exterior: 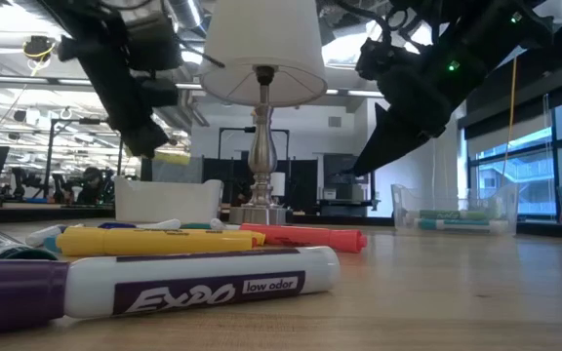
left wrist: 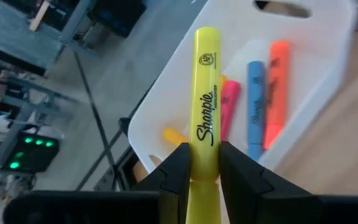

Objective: Pick & Place Markers
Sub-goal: Put the light yellow highlighter into the white bin, then put the pink highlighter into the white bin

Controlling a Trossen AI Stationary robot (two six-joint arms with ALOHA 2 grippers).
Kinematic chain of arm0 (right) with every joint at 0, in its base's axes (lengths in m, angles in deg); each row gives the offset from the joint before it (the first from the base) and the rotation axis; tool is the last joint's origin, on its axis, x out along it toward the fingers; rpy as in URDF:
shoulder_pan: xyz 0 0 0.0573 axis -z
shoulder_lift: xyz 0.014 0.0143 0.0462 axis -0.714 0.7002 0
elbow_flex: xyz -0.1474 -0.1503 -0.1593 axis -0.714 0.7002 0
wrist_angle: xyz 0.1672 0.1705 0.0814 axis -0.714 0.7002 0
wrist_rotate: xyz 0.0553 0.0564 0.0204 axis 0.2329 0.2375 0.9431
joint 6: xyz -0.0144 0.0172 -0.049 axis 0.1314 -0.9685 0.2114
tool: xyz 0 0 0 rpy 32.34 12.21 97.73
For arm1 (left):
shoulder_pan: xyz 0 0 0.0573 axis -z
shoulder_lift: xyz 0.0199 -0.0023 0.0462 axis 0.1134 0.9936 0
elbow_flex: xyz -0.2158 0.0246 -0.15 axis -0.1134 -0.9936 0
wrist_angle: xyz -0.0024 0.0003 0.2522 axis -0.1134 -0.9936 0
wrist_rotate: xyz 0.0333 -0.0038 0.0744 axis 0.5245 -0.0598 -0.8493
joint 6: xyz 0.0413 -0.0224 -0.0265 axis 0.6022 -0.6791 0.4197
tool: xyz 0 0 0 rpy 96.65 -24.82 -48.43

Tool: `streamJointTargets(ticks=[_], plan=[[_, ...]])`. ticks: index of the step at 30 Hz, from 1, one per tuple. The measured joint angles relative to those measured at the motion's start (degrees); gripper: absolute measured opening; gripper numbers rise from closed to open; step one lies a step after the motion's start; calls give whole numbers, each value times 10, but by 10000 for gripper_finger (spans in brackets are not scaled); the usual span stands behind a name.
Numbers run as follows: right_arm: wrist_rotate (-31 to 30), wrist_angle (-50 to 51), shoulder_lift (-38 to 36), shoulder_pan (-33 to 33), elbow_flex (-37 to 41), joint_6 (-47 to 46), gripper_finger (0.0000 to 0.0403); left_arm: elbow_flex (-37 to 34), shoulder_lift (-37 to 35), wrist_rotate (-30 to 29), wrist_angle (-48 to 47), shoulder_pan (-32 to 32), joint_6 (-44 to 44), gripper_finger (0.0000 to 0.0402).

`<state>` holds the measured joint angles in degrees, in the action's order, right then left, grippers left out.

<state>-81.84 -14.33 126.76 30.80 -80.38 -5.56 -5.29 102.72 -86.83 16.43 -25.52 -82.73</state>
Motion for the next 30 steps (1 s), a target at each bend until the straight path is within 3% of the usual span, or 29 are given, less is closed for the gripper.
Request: streamJointTargets(ticks=[5, 15, 30], plan=[[0, -1, 0, 0, 0, 4, 126, 0, 33, 12, 37, -47, 45, 76], [0, -1, 0, 0, 0, 2, 126, 0, 47, 109, 47, -100, 53, 130], [0, 0, 0, 0, 0, -9, 126, 0, 47, 199, -19, 3, 11, 130]])
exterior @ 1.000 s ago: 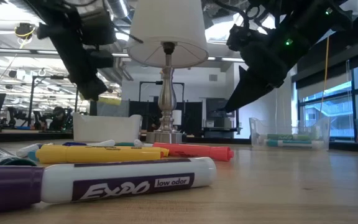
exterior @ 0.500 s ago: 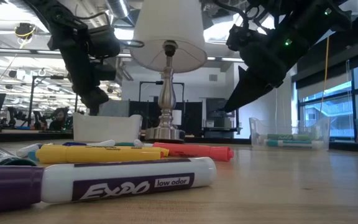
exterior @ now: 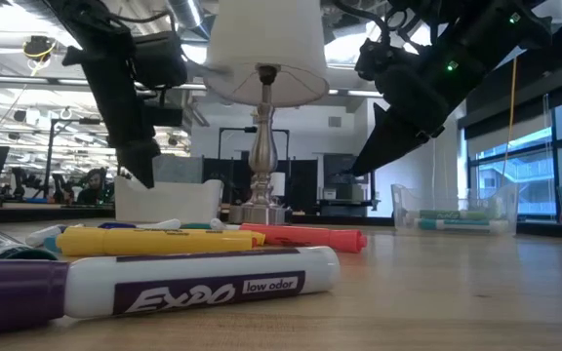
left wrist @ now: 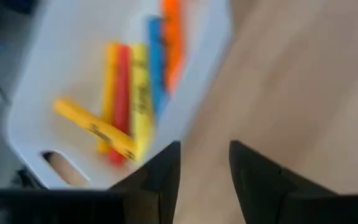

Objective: Pick & Place Markers
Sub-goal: Put the pink highlighter into the white bin

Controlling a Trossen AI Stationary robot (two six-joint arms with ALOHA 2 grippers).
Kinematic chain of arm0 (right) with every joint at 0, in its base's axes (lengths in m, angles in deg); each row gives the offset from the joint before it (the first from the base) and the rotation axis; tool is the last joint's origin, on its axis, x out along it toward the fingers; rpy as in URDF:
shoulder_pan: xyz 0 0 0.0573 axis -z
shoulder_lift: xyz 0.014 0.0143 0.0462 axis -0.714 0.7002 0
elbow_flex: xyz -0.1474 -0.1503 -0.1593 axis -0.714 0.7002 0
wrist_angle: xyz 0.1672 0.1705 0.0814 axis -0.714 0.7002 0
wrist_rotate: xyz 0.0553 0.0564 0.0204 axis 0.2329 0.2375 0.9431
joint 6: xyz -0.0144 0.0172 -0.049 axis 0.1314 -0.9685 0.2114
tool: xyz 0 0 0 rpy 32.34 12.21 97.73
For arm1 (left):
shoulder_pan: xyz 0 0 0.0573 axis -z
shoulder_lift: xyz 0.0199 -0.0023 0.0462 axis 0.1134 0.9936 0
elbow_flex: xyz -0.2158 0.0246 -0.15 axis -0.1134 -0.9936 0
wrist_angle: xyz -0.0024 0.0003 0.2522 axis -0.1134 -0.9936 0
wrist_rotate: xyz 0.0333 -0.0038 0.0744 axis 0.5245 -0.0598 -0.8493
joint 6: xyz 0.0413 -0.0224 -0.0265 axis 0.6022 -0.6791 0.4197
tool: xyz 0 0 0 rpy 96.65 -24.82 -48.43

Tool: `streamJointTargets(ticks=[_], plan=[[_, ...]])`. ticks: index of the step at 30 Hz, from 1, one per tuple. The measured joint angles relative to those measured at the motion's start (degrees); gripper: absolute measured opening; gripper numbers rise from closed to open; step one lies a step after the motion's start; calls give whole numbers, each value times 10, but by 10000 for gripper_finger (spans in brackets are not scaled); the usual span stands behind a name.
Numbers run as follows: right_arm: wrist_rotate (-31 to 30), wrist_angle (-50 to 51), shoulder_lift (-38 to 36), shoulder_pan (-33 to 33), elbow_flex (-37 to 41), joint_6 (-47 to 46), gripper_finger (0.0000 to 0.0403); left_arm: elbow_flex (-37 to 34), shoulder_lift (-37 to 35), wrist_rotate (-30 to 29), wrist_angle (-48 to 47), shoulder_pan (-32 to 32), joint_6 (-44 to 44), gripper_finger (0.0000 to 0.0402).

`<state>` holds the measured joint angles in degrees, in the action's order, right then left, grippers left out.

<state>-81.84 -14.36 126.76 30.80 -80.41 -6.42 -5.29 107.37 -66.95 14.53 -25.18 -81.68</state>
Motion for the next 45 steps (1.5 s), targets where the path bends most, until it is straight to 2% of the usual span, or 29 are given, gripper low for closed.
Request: streamJointTargets(ticks=[5, 8, 12, 17, 20, 26, 30, 32, 39, 45], plan=[[2, 4, 0, 0, 0, -5, 126, 0, 0, 63, -32, 52, -7, 127], [31, 4, 0, 0, 0, -7, 126, 0, 0, 91, -56, 89, -3, 127], [53, 4, 0, -1, 0, -6, 126, 0, 0, 135, -31, 140, 33, 123], [56, 4, 0, -1, 0, -4, 126, 0, 1, 239, 128, 181, 79, 118], [56, 5, 0, 0, 0, -15, 126, 0, 19, 279, 242, 197, 105, 114], [55, 10, 0, 0, 0, -16, 126, 0, 112, 348, 428, 224, 162, 106], [55, 14, 0, 0, 0, -19, 126, 3, 198, 354, 549, 237, 192, 105], [55, 15, 0, 0, 0, -22, 126, 19, 235, 356, 571, 240, 202, 109], [56, 16, 0, 0, 0, -25, 126, 84, 328, 382, 549, 234, 207, 128], [56, 21, 0, 0, 0, -30, 126, 107, 365, 363, 516, 232, 204, 134]])
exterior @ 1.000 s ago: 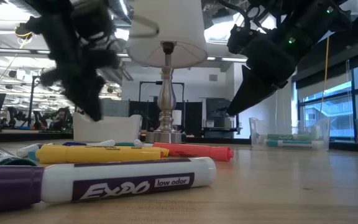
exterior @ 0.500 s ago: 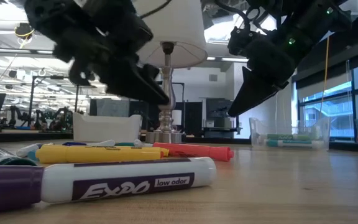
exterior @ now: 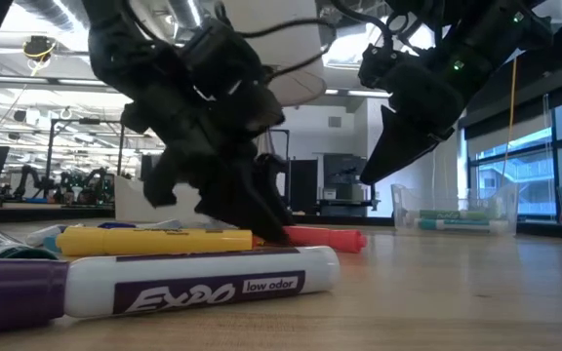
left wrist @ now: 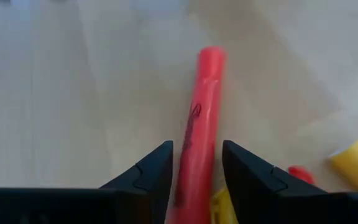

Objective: Pick & Place Markers
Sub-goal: Put the pink highlighter into the white bin

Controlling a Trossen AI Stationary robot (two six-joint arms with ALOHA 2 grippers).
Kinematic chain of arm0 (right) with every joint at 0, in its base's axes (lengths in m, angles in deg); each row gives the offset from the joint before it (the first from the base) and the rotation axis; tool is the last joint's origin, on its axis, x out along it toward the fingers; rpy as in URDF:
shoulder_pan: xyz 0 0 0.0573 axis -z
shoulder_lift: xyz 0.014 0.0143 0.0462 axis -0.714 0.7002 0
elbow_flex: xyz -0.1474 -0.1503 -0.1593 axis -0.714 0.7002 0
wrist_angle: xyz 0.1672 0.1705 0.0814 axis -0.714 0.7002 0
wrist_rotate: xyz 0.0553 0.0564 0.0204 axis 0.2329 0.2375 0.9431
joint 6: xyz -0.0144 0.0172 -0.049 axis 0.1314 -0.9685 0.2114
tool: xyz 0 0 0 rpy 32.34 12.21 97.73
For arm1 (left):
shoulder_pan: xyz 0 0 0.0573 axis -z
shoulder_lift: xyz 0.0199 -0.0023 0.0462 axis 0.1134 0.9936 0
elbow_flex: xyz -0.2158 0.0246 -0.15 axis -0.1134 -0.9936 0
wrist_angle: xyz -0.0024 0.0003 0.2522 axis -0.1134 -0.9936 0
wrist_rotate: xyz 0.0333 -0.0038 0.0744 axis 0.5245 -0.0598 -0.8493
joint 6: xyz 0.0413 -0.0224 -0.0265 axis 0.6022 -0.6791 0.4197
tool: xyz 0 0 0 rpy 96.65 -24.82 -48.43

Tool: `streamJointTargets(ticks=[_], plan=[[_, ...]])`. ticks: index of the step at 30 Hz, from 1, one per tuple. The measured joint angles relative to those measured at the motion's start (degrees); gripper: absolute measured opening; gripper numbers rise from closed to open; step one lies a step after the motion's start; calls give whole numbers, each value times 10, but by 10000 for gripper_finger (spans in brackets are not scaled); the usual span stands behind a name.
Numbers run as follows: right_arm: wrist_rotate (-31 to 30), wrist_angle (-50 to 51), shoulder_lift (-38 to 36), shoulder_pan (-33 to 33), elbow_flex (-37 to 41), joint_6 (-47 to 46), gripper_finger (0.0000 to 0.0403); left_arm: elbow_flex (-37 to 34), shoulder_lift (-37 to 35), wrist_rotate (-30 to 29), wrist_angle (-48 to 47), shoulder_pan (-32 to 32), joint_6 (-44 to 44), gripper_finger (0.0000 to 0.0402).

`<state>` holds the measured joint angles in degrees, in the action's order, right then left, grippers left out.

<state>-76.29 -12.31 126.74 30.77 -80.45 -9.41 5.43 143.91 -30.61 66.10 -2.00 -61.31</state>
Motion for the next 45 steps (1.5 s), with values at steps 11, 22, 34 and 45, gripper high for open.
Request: streamJointTargets(ticks=[11, 22, 34, 45], plan=[[0, 1, 0, 0, 0, 0, 126, 12, 1, -21, -38, -13, -21, 65], [-1, 6, 0, 0, 0, -3, 126, 10, -102, -252, -181, -1, -4, 66], [-9, 11, 0, 0, 0, -5, 126, -85, -292, -446, -345, -34, -63, 65], [-32, 7, 0, 0, 0, -2, 126, -183, -453, -493, -364, -114, -125, 66]])
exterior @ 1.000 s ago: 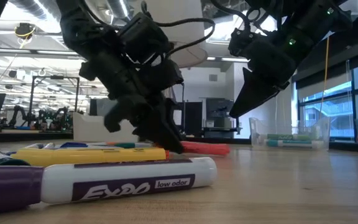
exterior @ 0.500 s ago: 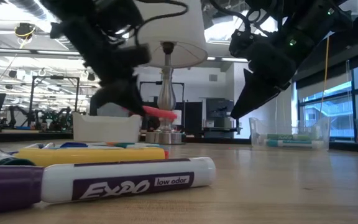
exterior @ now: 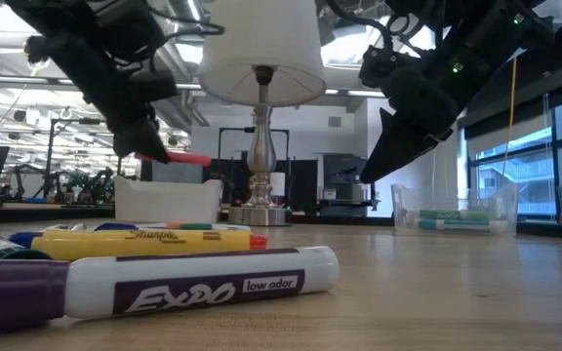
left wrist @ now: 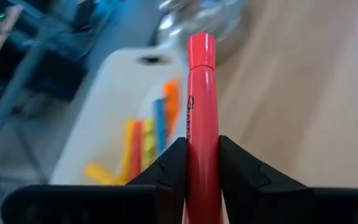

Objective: Pick & Place Markers
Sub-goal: Put the pink highlighter into the white bin, then put the purple highlighter into the white bin

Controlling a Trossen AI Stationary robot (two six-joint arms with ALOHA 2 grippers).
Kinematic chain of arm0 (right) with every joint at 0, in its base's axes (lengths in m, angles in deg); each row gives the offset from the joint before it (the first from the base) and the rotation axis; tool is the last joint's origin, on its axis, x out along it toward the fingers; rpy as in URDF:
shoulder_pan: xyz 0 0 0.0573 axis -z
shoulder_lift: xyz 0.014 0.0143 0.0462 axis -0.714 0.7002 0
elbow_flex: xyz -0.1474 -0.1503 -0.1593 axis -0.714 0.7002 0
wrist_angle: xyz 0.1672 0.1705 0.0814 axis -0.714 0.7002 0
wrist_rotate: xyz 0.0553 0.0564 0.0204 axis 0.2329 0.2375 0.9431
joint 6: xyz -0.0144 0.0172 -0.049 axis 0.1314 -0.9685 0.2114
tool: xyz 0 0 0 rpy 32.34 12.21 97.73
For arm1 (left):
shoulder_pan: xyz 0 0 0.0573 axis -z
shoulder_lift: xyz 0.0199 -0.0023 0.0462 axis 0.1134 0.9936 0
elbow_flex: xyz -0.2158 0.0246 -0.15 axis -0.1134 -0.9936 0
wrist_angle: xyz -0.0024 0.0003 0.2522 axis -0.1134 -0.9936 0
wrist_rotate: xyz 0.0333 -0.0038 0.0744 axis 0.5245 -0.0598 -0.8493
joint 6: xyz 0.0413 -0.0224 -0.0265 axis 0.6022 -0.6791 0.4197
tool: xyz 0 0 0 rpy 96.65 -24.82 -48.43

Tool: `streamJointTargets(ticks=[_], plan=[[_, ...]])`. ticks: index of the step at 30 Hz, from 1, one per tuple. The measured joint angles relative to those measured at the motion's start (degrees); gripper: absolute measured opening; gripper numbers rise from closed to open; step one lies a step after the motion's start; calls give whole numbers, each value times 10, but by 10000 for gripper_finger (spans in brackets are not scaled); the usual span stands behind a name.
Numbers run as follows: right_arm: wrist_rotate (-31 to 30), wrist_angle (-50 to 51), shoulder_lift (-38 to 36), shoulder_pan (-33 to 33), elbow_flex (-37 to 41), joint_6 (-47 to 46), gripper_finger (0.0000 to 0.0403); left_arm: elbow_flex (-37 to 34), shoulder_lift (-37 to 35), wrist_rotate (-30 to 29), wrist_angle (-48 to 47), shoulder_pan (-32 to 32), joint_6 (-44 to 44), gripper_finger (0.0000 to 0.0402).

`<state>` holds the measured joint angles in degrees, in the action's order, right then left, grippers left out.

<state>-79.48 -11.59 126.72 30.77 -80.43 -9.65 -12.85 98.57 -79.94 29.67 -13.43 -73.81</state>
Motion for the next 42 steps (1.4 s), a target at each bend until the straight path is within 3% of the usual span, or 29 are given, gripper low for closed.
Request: streamJointTargets(ticks=[6, 15, 23, 28, 33, 38, 42], plan=[[0, -6, 0, 0, 0, 2, 126, -41, -19, -71, 33, -71, 5, 71], [0, -18, 0, 0, 0, 0, 126, -46, -13, 32, 48, -157, 5, 104], [0, -111, 0, 0, 0, -7, 126, -46, -13, 15, 48, -184, 2, 127], [2, -186, 0, 13, 0, 62, 126, -46, -13, 23, 47, -179, -27, 131], [0, -252, 0, 43, 0, 135, 126, -46, -20, 132, -11, -110, -35, 119], [10, -219, 0, 54, 0, 93, 126, -46, -32, 334, -69, -3, -39, 99], [22, -197, 0, 54, 0, 82, 126, -46, -31, 455, -35, 91, -108, 91]])
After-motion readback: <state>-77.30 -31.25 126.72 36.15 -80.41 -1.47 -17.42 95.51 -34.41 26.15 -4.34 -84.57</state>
